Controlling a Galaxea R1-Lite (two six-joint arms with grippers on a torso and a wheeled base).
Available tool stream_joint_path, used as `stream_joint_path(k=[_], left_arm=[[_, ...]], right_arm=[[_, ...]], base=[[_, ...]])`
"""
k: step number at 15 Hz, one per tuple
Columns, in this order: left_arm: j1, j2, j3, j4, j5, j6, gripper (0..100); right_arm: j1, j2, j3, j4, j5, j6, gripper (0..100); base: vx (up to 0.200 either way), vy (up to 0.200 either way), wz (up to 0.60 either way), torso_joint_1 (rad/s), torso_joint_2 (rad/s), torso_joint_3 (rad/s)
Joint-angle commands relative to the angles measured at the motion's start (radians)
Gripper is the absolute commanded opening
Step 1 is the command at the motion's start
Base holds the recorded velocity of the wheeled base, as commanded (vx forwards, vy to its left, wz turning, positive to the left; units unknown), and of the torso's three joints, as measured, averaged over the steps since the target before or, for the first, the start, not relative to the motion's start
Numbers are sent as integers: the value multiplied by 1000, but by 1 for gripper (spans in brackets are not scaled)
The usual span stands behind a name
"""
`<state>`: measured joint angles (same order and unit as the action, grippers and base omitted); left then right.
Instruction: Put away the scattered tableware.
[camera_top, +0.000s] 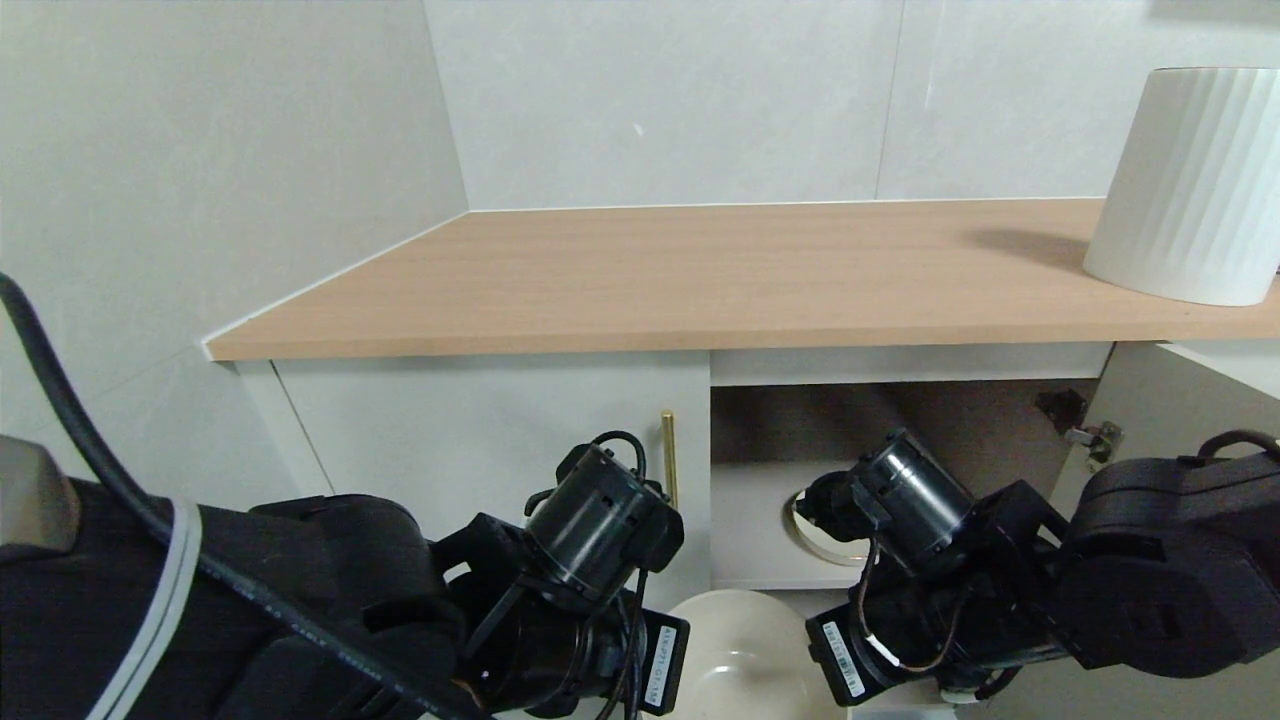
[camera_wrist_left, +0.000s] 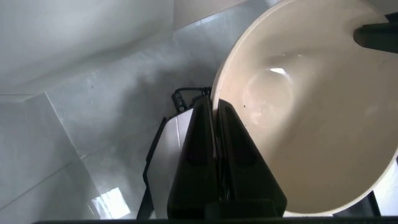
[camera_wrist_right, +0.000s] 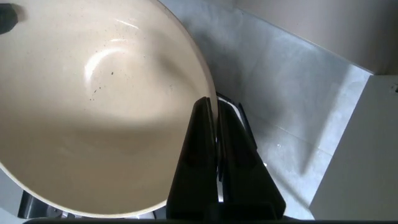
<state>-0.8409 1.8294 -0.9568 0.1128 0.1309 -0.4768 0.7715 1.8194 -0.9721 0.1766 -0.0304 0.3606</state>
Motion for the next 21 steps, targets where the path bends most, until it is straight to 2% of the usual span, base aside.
stream_joint_path(k=[1,2,6,7,9,10,13,16,17,18,19,20,21], left_arm=[[0,-2,1,2,6,0,0],[0,-2,1,2,6,0,100],[0,-2,0,-2,18,-2,100],[5,-10,-3,-2,38,-5,100],[19,-47,-14,-5,50,-34,100],[28,-70,-16,-4,49,-36,100],[55,-121,-16,-5,47,-37,100],[68,-185,-16,-5,44,-37,100],[68,-194,-16,-5,44,-37,100],[69,-208,-16,-5,44,-37,100],[69,-209,-16,-5,44,-37,100],[69,-209,-16,-5,44,-37,100],[69,-209,-16,-5,44,-37,100]], right_arm=[[0,1,0,3,-2,0,0],[0,1,1,3,-2,0,0],[0,9,1,3,-8,0,0],[0,9,1,3,-9,0,0],[-11,12,1,3,-9,1,0],[-24,21,0,3,-11,3,0],[-87,26,3,3,-19,43,0],[-221,24,10,-25,-32,129,0],[-238,31,18,-57,-39,139,0],[-270,60,67,-204,-65,170,0],[-282,75,89,-282,-91,179,0],[-305,109,128,-437,-154,185,0],[-320,124,133,-493,-184,184,0]], base=[[0,0,0,0,0,0],[0,0,0,0,0,0],[0,0,0,0,0,0],[0,0,0,0,0,0],[0,0,0,0,0,0],[0,0,0,0,0,0],[0,0,0,0,0,0],[0,0,0,0,0,0],[0,0,0,0,0,0],[0,0,0,0,0,0],[0,0,0,0,0,0],[0,0,0,0,0,0],[0,0,0,0,0,0]])
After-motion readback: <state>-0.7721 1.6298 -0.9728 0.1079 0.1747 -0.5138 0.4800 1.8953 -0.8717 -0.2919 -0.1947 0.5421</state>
